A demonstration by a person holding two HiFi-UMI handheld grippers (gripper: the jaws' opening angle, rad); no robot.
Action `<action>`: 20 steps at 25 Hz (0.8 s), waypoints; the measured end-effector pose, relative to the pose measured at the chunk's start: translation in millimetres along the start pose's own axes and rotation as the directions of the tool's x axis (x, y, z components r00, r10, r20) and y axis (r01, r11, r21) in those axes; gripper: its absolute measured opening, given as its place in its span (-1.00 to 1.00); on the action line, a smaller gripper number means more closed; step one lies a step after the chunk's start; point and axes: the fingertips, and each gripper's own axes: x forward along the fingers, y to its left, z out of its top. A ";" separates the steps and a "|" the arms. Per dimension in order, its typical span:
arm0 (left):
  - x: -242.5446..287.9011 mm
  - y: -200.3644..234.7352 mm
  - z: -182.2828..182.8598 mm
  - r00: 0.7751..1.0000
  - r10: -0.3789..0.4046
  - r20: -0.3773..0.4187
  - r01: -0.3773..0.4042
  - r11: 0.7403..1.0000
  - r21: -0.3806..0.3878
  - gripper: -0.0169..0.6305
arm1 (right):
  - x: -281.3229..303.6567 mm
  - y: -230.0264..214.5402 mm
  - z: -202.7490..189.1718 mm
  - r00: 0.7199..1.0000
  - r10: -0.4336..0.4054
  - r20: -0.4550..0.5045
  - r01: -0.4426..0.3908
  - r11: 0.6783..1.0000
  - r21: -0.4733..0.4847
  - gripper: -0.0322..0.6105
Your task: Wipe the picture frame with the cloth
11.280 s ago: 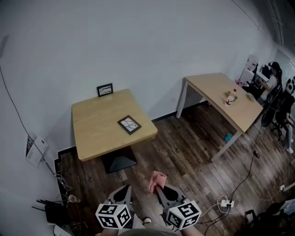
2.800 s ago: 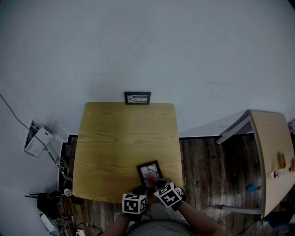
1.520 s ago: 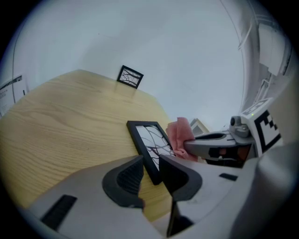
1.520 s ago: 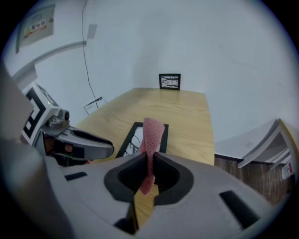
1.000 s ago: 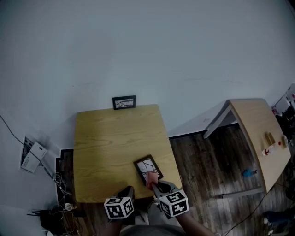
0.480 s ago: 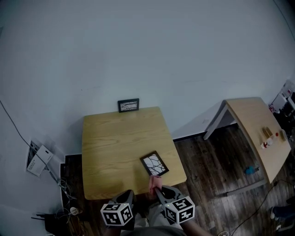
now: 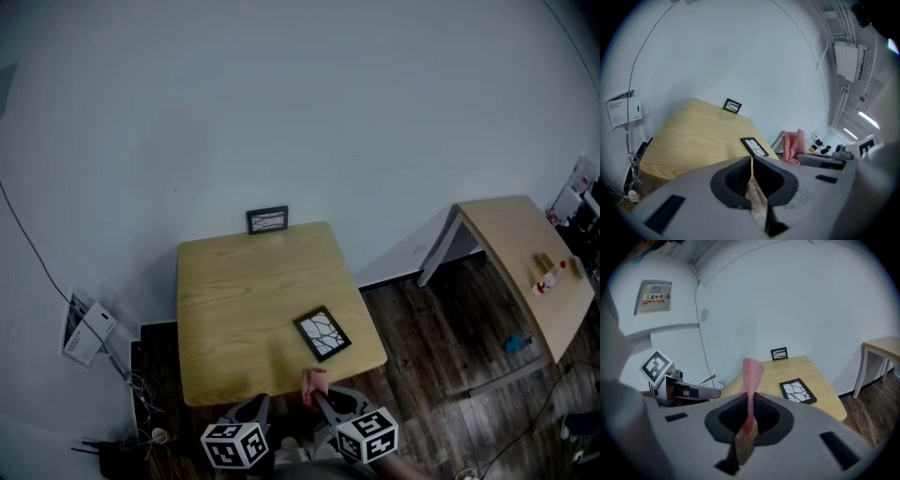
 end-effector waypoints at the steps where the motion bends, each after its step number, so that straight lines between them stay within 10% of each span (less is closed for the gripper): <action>1: -1.0 1.0 0.3 1.000 0.001 0.004 -0.001 1.000 -0.001 -0.91 | 0.2 1.9 1.1 1.000 0.004 0.005 -0.004 1.000 -0.001 -0.84; 20: 6.4 -7.1 19.2 0.999 -0.033 0.041 0.033 0.999 -0.008 -0.91 | 7.4 7.5 28.6 0.997 0.040 0.060 -0.040 0.999 -0.008 -0.84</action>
